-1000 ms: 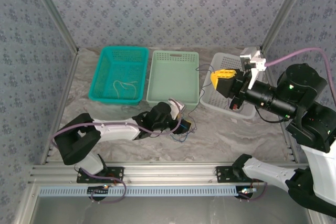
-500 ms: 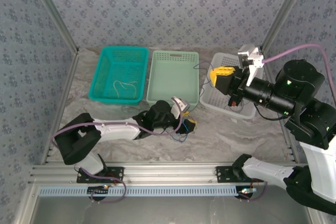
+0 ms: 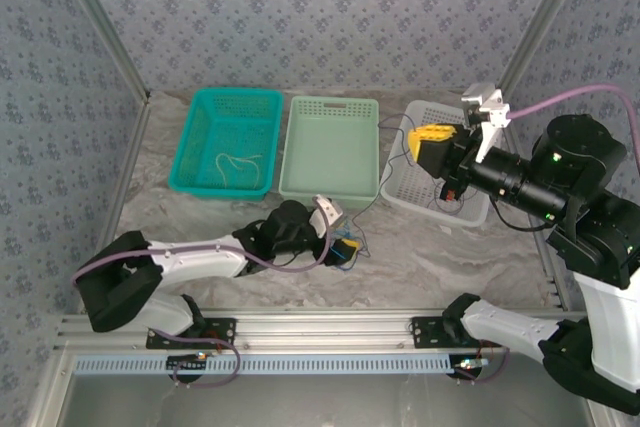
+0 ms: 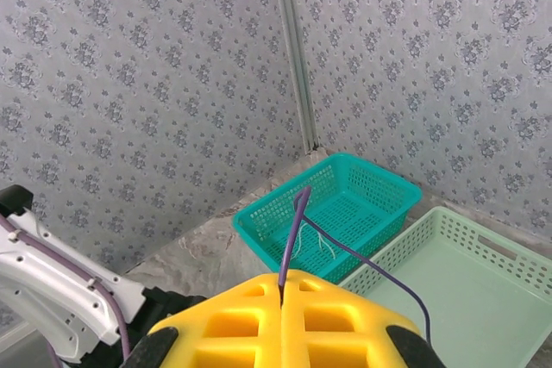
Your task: Untangle the cables
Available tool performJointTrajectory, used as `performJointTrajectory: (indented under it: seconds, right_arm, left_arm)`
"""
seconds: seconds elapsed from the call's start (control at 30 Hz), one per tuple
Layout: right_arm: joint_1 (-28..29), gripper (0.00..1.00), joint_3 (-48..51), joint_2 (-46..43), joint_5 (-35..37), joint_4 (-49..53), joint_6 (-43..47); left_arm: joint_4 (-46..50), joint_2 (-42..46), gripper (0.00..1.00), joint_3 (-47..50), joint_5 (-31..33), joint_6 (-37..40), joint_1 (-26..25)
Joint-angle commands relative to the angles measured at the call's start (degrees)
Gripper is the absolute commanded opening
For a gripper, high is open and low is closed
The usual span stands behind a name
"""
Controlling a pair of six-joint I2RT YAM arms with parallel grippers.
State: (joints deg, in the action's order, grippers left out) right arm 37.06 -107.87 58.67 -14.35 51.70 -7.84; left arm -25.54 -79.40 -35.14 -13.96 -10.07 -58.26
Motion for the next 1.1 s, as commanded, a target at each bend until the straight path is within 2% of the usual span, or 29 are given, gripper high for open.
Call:
performJointTrajectory:
  seconds: [0.0, 0.3, 0.47, 0.6, 0.77, 0.83, 0.97, 1.07]
  right_arm:
    - [-0.99, 0.00, 0.21, 0.21, -1.02, -0.22, 0.45]
    - [-4.19, 0.00, 0.10, 0.82, -3.57, -0.65, -0.80]
    - [-8.99, 0.00, -0.44, 1.86, -5.87, 0.33, -0.62]
    - [-15.16, 0.00, 0.57, 2.71, -12.02, -2.11, -3.10]
    - [-17.07, 0.00, 1.35, 3.28, -16.06, -6.97, -5.87]
    - [-17.07, 0.00, 1.44, 3.25, -17.35, -7.89, -7.03]
    - [-17.04, 0.00, 1.57, 2.35, -18.12, -7.58, -7.28]
    - [-17.07, 0.00, 1.99, 1.46, -18.14, -7.21, -7.24]
  left_arm:
    - [-0.02, 2.31, 0.77, -1.77, -5.12, 3.91, -0.14]
    - [0.53, -0.55, 0.77, -4.81, -16.05, 5.85, -0.18]
    - [1.01, -1.17, 0.78, -4.58, -14.94, 5.75, -0.19]
    - [1.62, -0.88, 0.80, -5.14, -16.19, 6.54, -0.19]
    - [0.35, -4.74, 0.80, -7.71, -17.93, 5.68, -0.28]
    - [-2.55, -6.00, 0.80, -7.70, -16.11, 4.82, -0.28]
    - [-9.32, -5.89, 0.81, -6.32, -6.80, 3.81, -0.21]
    - [-10.41, -4.52, 0.81, -6.26, -1.58, 4.24, -0.27]
